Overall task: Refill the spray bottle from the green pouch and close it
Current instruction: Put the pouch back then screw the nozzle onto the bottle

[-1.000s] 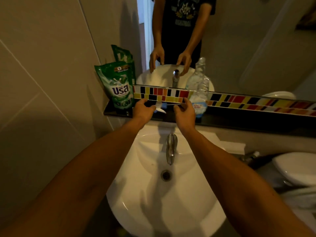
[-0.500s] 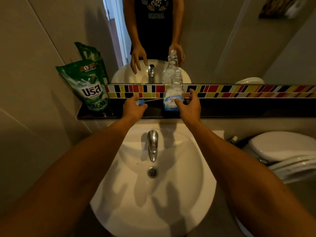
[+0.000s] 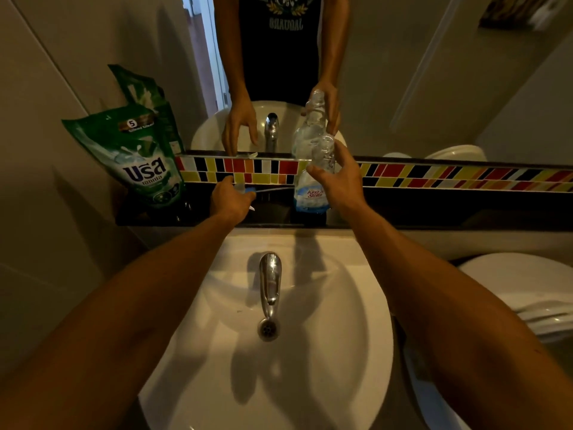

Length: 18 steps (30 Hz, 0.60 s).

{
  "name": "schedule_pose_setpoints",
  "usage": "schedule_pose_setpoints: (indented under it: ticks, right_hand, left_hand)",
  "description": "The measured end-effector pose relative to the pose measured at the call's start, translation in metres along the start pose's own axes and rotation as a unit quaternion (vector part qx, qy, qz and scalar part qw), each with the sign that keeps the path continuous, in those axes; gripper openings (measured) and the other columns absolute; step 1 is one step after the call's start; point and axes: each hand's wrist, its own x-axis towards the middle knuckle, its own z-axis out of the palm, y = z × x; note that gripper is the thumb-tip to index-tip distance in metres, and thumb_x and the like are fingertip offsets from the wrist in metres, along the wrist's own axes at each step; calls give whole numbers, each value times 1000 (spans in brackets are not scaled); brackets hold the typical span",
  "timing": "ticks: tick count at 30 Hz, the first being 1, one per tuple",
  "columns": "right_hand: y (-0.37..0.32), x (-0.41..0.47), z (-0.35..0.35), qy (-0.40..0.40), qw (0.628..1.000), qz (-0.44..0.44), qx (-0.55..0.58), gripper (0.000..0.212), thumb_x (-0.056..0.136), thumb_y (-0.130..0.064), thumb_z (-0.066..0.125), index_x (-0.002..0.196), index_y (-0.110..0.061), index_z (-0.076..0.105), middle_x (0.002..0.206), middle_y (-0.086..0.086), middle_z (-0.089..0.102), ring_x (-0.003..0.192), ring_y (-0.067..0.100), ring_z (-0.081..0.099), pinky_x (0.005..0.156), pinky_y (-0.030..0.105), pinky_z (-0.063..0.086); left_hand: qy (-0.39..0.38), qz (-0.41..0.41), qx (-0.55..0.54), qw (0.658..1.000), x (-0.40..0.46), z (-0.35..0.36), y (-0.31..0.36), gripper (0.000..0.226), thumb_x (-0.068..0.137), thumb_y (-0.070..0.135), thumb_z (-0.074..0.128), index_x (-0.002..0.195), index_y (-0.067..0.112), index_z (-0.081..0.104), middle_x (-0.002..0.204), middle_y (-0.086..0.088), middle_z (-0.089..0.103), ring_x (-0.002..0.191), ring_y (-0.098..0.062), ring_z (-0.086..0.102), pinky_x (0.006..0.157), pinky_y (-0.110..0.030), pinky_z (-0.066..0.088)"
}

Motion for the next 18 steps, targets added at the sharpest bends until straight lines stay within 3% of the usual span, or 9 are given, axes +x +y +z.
schedule_pose_setpoints:
  ticks: [1, 5, 9, 18]
  right_hand:
    - [1, 2, 1, -3, 1000, 4, 3, 66, 91, -11, 75, 150, -20, 47, 150, 4, 53, 132, 16, 51, 92, 28, 53]
    - [9, 5, 2, -12, 999, 24, 20, 49, 92, -15, 76, 137, -15, 56, 133, 0, 64, 121, 16, 62, 97, 36, 57]
    - [10, 7, -2, -33, 999, 23, 30, 44, 91, -16, 76, 132, -19, 59, 118, -13, 67, 110, 5, 65, 84, 23, 56]
    - [10, 11, -13, -75, 997, 24, 18, 46, 92, -20, 76, 135, -23, 59, 133, -5, 68, 124, 15, 63, 104, 44, 55]
  left_hand:
    - [0, -1, 4, 1000, 3, 3, -2, 45, 88, 19, 74, 130, 15, 58, 128, -10, 62, 117, -30, 62, 90, -37, 53]
    - [13, 1, 85, 996, 7, 16, -8, 47, 90, 27, 73, 133, 15, 56, 133, -12, 58, 121, -34, 57, 96, -45, 53]
    - [42, -10, 153, 987, 11, 22, -17, 46, 91, 28, 70, 134, 21, 55, 132, -12, 57, 121, -36, 55, 97, -50, 51]
    - [64, -41, 179, 981, 16, 24, -21, 41, 93, 25, 67, 130, 9, 58, 133, -16, 52, 119, -36, 55, 97, -45, 50]
